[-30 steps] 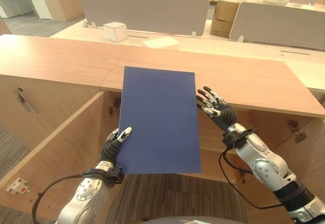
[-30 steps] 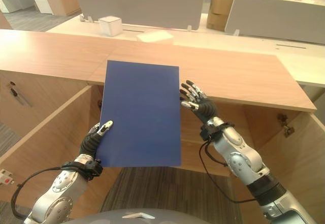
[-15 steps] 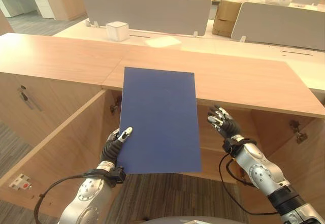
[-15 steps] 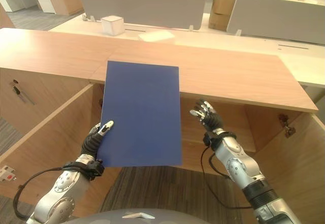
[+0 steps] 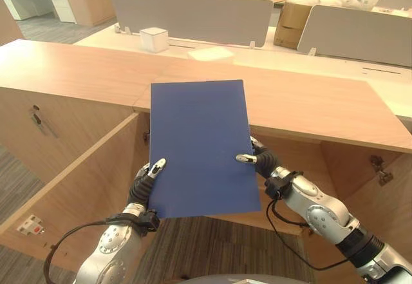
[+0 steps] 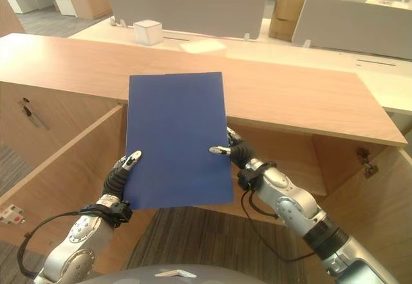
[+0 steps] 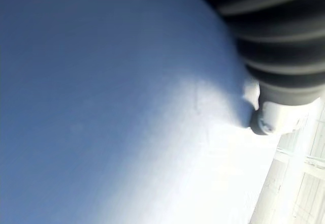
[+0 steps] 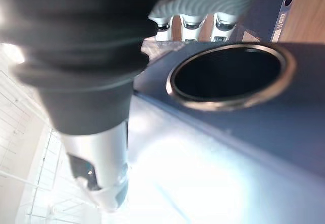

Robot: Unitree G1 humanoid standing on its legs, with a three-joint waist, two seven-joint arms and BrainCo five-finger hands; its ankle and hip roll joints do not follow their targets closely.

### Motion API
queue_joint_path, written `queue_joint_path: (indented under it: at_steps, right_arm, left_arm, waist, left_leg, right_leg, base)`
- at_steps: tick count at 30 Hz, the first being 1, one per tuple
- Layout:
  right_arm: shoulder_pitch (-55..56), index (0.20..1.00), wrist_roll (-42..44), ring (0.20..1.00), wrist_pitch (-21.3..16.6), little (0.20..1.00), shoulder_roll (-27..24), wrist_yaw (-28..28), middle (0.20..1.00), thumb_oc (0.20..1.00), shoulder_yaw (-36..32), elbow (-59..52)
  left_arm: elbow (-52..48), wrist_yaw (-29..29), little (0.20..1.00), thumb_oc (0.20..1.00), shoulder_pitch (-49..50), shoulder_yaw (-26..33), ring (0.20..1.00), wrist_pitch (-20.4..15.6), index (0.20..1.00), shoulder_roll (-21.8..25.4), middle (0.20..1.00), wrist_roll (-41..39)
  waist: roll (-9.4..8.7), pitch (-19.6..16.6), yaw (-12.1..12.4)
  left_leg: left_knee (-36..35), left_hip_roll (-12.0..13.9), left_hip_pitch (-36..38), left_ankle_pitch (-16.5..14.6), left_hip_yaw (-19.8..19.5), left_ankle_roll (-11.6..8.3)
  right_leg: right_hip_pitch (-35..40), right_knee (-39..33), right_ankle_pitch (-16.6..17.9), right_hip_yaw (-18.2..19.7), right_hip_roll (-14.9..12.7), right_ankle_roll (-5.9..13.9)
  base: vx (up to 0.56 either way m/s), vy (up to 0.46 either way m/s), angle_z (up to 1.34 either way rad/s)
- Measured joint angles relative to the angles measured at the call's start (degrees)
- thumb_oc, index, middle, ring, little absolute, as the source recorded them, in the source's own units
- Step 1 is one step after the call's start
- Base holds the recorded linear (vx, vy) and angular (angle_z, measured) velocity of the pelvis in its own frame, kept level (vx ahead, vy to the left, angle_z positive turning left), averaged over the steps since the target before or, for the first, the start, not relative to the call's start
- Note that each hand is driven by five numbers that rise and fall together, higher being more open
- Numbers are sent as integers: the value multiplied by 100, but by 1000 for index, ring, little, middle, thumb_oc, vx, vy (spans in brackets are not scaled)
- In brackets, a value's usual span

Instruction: Put the empty folder in the office cabinet

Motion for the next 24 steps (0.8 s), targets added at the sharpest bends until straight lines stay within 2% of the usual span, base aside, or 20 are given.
queue_joint_path:
  at_steps: [9, 10, 11, 17, 24]
  right_arm:
    - [-250, 1000, 219, 1000, 0, 1000, -371, 203, 1000, 1000, 336, -6]
    - [-267, 225, 221, 225, 0, 225, -382, 225, 225, 225, 374, -6]
    - [-267, 200, 223, 200, 2, 200, -383, 225, 200, 200, 394, -4]
    - [-227, 200, 349, 200, 9, 200, -333, 223, 200, 200, 433, 12]
    - [90, 200, 290, 200, 27, 200, -88, 204, 200, 200, 164, 81]
  left_arm:
    - [3, -28, 200, 200, -1, 21, 200, -67, 200, 5, 200, 1]
    - [6, -30, 200, 200, -1, 47, 200, -76, 200, 8, 200, 1]
    - [7, -35, 200, 200, 0, 73, 200, -83, 200, 10, 200, 3]
    - [11, -89, 200, 200, -1, 153, 200, -180, 200, 12, 200, 8]
    - [5, -210, 200, 200, -2, 71, 200, -157, 200, -27, 200, 7]
  waist:
    - [-35, 9, 97]
    - [-47, 15, 107]
    - [-51, 16, 117]
    - [-57, 25, 110]
    - [-44, 35, 100]
  left_leg:
    - [44, 0, -65, 47, -33, 24]
    - [45, 0, -67, 47, -37, 23]
    - [44, -1, -67, 47, -40, 23]
    - [10, -2, -67, 39, -34, 10]
    - [2, -2, -72, 24, -34, -12]
  right_leg:
    - [-22, 15, 2, -36, 4, -1]
    - [-21, 15, 2, -41, 4, 0]
    - [-20, 15, 2, -43, 4, 0]
    - [-26, 1, -1, -35, 0, 1]
    - [-36, -1, 0, -29, 0, 0]
  base:
    - [0, 0, 0]
    - [0, 0, 0]
    - [0, 0, 0]
    - [0, 0, 0]
    - [0, 0, 0]
